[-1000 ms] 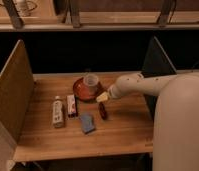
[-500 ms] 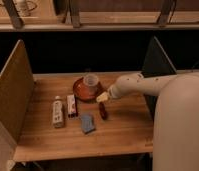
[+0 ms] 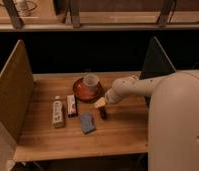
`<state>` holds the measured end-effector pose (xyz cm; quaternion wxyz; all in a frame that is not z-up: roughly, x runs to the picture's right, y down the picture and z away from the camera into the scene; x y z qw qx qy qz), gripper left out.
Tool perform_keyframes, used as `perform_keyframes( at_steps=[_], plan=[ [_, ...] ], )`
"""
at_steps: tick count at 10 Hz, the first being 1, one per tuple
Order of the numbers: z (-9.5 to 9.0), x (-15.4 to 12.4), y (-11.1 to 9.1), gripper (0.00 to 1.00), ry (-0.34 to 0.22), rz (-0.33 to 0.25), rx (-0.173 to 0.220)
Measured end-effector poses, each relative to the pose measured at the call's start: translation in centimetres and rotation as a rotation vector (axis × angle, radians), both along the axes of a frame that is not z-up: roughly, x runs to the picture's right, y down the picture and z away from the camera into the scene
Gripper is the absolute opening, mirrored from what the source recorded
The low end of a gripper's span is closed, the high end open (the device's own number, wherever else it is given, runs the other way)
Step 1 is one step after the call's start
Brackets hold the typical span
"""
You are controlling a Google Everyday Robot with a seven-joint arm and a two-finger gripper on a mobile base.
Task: Place the pepper in the ceramic cup
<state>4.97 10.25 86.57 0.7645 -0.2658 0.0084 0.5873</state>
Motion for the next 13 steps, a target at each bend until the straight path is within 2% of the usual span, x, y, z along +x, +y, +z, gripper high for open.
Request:
perform_keyframes(
  at_steps=[2,4,6,7,8,9,11,13],
  plan=[
    [0.3,0.6,1.5,0.80,0.035,-0.014,-0.045],
    [1.5,0.3,3.1,0.80,0.056,-0.021,-0.098],
    [2.6,-0.8,3.7,0.80,0.060,-0.030,-0.124],
    [3.1,-1.5,3.8,0.75,0.060,-0.043,-0.130],
    [3.5,-2.0,3.9,0.67,0.063,-0.053,-0.132],
    [3.9,-2.5,3.9,0.54,0.070,-0.066,-0.129],
    [4.0,-3.1,3.6,0.34,0.077,-0.079,-0.115],
    [4.2,-3.5,4.0,0.17,0.080,-0.083,-0.118]
  ],
)
